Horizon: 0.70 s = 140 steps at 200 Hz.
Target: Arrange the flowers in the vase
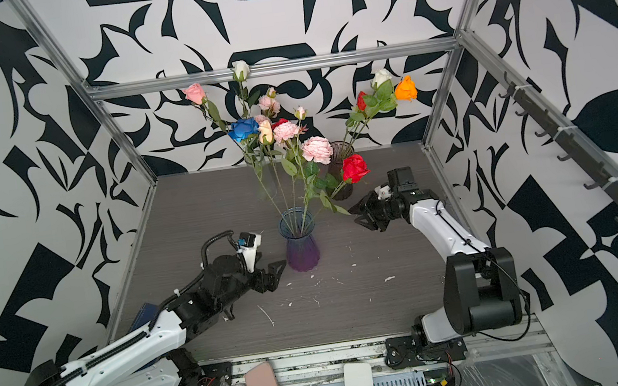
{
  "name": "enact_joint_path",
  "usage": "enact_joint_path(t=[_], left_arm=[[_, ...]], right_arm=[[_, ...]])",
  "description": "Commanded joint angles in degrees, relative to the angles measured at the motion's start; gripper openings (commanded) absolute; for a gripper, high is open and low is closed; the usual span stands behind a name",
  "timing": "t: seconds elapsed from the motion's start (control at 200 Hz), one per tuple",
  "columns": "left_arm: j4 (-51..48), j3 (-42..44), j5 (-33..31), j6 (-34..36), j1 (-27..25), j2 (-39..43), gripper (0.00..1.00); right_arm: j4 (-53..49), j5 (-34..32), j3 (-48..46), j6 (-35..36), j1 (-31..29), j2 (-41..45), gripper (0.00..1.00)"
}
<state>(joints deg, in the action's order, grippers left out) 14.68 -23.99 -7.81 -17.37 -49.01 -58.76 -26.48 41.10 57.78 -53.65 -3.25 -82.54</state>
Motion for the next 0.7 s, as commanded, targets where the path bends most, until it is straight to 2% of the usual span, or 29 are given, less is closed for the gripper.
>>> enact_joint_path(t=[0.0,0.02,0.19,0.355,0.475,0.695], left_arm=[[21.98,3.28,5.34,5.93,-0.03,-2.23,0.96],[22.28,3.41,6.1,6.6,-0.03,-2.9,1.0],[30.35,6.24,10.53,8.86,-0.11,-8.83,1.0],[33.33,6.07,6.67,10.86,-0.59,-13.83,0.99],[36.62,5.46,5.09,11.37,-0.64,-19.4,1.0],[34.74,2.02,-0.09,15.01,-0.64,-21.85,1.0]], right_arm=[[0.67,-3.61,-2.14,0.65,-3.32,2.35,0.41],[0.64,-4.06,-2.55,0.65,-3.79,2.46,0.41],[-0.85,-5.06,-5.64,0.9,-6.0,3.69,0.41],[-1.8,-5.86,-7.39,2.34,-8.22,3.73,0.41],[2.65,-4.42,-9.54,-0.95,-12.09,2.03,0.42],[8.6,-4.77,-8.53,-6.07,-16.13,-1.66,0.42]])
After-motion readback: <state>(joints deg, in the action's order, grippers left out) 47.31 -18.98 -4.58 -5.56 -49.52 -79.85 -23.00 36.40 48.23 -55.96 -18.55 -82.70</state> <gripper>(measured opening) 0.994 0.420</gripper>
